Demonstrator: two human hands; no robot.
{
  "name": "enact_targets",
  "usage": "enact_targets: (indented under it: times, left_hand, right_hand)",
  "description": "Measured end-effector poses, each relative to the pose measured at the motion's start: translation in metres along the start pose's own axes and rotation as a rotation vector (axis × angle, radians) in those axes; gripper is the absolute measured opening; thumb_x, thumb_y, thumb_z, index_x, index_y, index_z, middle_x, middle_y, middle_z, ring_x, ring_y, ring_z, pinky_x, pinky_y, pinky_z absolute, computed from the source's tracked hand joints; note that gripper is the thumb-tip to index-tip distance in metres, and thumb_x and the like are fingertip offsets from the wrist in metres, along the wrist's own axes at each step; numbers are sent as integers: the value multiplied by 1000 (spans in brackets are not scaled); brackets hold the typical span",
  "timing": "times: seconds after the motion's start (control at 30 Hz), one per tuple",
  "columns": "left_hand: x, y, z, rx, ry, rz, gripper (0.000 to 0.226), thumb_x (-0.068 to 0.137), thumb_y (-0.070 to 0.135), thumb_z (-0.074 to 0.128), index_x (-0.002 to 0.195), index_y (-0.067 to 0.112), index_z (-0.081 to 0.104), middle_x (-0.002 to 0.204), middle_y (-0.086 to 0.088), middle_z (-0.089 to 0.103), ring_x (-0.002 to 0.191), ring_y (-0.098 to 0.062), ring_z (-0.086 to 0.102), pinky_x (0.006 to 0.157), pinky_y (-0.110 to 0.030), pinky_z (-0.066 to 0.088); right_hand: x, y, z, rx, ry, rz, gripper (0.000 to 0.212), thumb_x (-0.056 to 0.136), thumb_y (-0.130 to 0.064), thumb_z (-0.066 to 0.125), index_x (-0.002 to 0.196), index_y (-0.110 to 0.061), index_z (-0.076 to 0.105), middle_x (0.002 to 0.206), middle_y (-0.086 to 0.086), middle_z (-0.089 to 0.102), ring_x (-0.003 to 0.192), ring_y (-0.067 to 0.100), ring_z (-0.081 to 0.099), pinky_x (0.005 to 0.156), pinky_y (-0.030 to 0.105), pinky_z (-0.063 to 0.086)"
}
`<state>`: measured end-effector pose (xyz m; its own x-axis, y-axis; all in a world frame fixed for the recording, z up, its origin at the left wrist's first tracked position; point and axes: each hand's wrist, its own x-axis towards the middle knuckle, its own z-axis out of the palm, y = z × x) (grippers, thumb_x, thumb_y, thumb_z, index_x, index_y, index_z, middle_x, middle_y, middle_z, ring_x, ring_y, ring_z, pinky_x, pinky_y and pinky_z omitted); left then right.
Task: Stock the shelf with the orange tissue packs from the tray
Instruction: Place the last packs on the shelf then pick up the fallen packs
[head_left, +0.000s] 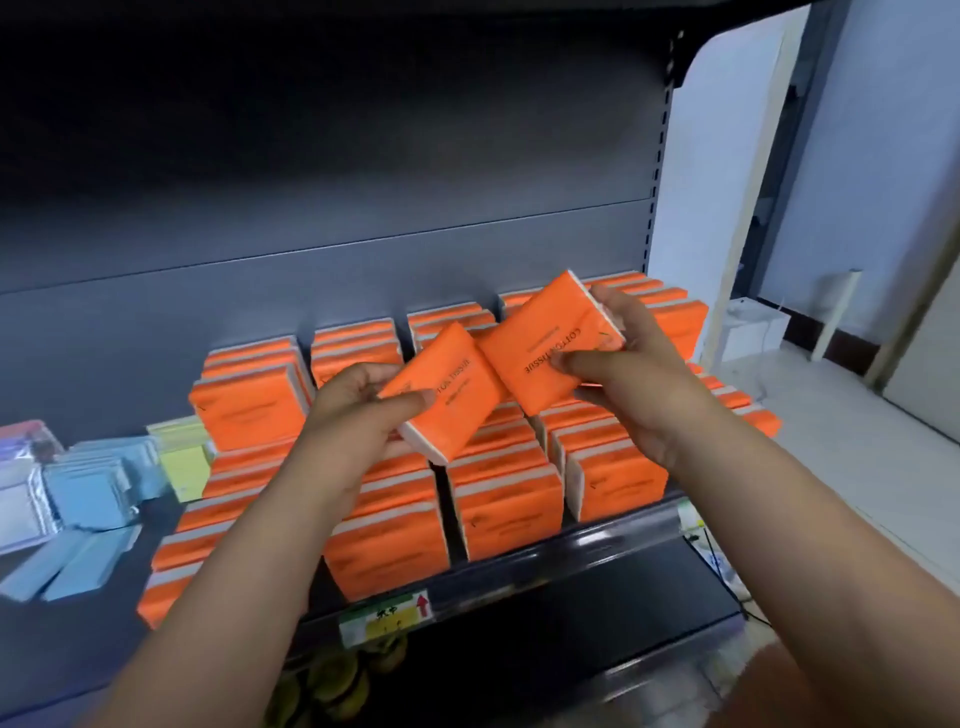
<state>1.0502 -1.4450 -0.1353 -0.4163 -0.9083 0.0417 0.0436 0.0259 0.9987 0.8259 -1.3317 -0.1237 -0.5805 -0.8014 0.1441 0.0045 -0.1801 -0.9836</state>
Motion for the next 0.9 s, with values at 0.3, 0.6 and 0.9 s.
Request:
enact_targets:
  times: [0.3,0.6,0.9]
  left_hand:
    - [30,-12,-33,-179,143,-56,26,87,5,75,111,15,70,104,-7,78,97,-29,76,73,-40,62]
    - [43,-23,-52,-221,181,-44,15,91,5,70,101,16,72,105,-5,79,100,-27,76,83,-45,61]
    - [51,-26,-50,-338,207,7,18,97,15,65,114,12,67,115,-8,77,110,-28,73,96,-52,56]
  right_hand:
    - [61,13,32,-146,136,-108,84,37,-29,89,115,-21,62,111,9,74,99,26,74,87,52,61]
    - [87,21,44,-473,47,-249,48,67,-1,79,102,-28,63,90,-6,74,82,11,73,81,49,61]
    - [96,45,67,-1015,-214,-602,65,65,7,68,125,-17,70,113,-1,63,110,18,59,96,21,43]
